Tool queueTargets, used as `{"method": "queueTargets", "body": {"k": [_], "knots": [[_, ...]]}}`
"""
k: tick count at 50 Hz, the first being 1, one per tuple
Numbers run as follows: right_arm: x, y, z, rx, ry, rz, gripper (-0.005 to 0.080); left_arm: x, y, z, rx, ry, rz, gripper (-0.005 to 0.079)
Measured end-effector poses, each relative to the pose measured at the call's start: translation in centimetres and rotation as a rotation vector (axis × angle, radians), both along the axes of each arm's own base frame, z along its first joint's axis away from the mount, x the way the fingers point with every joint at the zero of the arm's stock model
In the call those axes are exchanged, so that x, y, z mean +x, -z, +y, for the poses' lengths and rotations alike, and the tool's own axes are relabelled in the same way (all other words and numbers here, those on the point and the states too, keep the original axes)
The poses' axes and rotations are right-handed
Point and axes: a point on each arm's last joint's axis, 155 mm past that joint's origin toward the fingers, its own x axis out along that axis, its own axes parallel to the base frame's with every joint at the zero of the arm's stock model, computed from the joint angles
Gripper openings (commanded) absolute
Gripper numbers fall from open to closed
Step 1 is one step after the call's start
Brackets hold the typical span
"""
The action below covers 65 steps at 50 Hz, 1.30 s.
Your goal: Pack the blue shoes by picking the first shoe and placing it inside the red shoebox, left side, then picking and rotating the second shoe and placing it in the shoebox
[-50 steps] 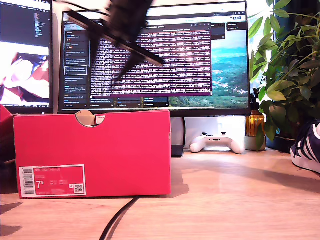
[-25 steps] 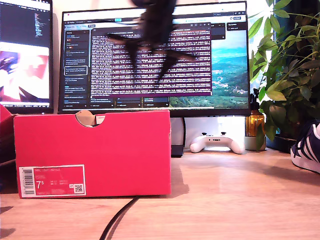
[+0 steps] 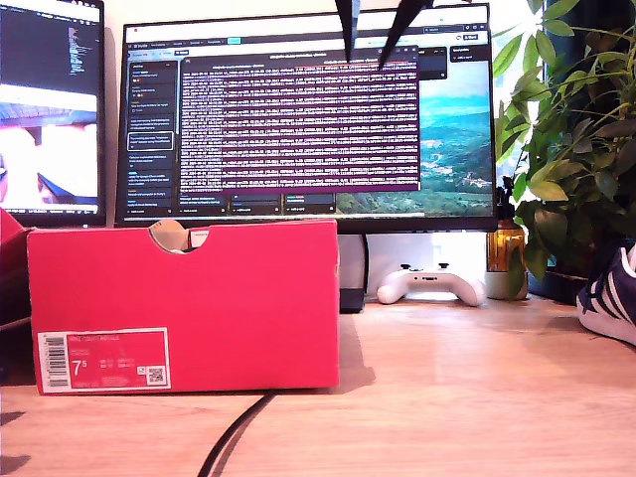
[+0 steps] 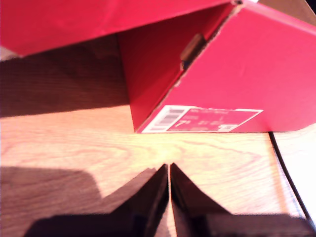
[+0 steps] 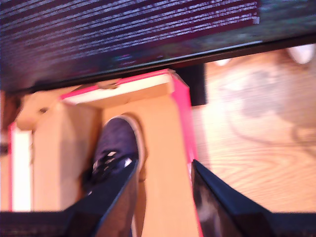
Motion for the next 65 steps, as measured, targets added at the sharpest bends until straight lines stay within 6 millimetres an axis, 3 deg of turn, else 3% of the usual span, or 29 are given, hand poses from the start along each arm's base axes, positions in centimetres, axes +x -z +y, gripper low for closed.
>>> {"method": "queueTargets", "body": {"k": [14,32,46,51,65], "knots": [[0.9,-0.1,-2.0,-0.044,0.091,-0.029,0.0304,0.0,0.0,0.0,0.000,0.000,0.000,-0.0021],[0.9,2.9,-5.1,-0.067,0.200,0.060,0.0304,0.0,0.0,0.0,0.000,0.000,0.000,-0.0021],[-1.5,0.4,-7.9,-0.056,0.283,0.025,0.0304,0.0,0.0,0.0,0.000,0.000,0.000,-0.0021],[-2.6,0.4,-8.6,-0.036,0.331,0.034,0.0304,0.0,0.0,0.0,0.000,0.000,0.000,-0.0021],[-3.7,4.2,-10.3,-0.089,0.450,0.110,0.0304,0.0,0.0,0.0,0.000,0.000,0.001,-0.0021]]}}
